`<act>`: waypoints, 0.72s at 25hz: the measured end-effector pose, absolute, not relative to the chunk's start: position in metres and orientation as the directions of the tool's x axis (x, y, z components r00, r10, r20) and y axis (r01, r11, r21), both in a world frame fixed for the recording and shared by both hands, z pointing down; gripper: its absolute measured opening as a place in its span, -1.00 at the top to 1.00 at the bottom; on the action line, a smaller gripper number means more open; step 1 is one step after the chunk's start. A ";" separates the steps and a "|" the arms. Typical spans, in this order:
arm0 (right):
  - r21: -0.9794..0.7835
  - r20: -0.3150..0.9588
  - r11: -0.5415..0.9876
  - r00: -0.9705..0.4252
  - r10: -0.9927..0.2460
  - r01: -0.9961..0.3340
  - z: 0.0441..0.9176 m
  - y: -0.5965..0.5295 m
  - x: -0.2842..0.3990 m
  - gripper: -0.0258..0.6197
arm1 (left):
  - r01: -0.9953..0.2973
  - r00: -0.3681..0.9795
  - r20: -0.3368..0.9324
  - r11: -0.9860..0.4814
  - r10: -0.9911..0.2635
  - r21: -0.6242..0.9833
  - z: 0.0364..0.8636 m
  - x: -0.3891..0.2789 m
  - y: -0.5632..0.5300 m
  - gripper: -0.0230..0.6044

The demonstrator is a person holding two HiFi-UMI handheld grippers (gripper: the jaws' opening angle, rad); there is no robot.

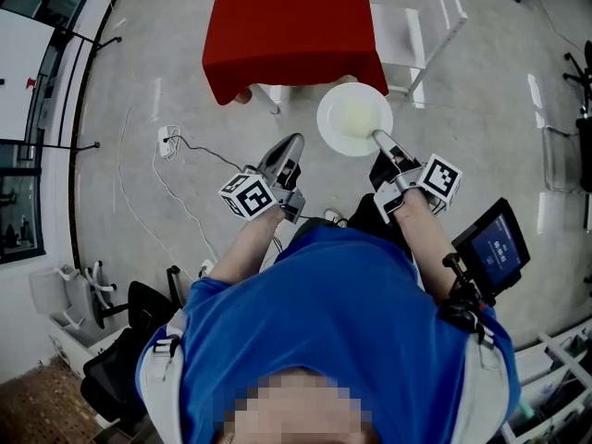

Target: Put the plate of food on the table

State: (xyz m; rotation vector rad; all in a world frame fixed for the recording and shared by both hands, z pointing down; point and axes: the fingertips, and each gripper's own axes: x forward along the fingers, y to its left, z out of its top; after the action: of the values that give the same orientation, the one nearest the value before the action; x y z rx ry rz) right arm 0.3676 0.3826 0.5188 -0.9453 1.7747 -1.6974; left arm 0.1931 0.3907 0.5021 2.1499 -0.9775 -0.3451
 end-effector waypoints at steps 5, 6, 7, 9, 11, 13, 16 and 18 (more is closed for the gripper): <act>-0.989 0.112 -0.021 -0.641 -0.759 -0.148 0.517 0.383 0.364 0.87 | -0.546 0.661 0.055 -0.430 -0.748 0.720 0.498 0.188 0.398 0.90; -0.989 0.112 -0.020 -0.646 -0.755 -0.149 0.516 0.384 0.362 0.87 | -0.549 0.657 0.054 -0.427 -0.752 0.719 0.496 0.186 0.400 0.90; -0.989 0.112 -0.019 -0.652 -0.750 -0.149 0.514 0.384 0.358 0.87 | -0.552 0.652 0.053 -0.425 -0.756 0.718 0.494 0.184 0.401 0.90; -0.988 0.113 -0.016 -0.665 -0.738 -0.151 0.506 0.386 0.350 0.87 | -0.556 0.642 0.049 -0.421 -0.765 0.716 0.485 0.177 0.405 0.90; -0.988 0.114 -0.010 -0.679 -0.725 -0.155 0.495 0.385 0.338 0.87 | -0.561 0.630 0.045 -0.415 -0.775 0.717 0.473 0.167 0.408 0.90; -0.987 0.115 -0.006 -0.694 -0.711 -0.158 0.490 0.372 0.326 0.88 | -0.570 0.615 0.047 -0.403 -0.787 0.716 0.469 0.157 0.399 0.90; -0.990 0.107 -0.006 -0.723 -0.682 -0.141 0.508 0.320 0.311 0.88 | -0.596 0.582 0.065 -0.371 -0.810 0.712 0.485 0.144 0.355 0.90; -0.991 0.106 -0.009 -0.741 -0.664 -0.134 0.517 0.293 0.301 0.88 | -0.615 0.559 0.074 -0.353 -0.826 0.705 0.491 0.133 0.332 0.90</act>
State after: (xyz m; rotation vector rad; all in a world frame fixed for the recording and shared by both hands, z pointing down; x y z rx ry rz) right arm 0.3006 0.2925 0.5175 -0.8250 1.8773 -1.7995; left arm 0.1332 0.3317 0.4914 2.0918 -1.1518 -0.3856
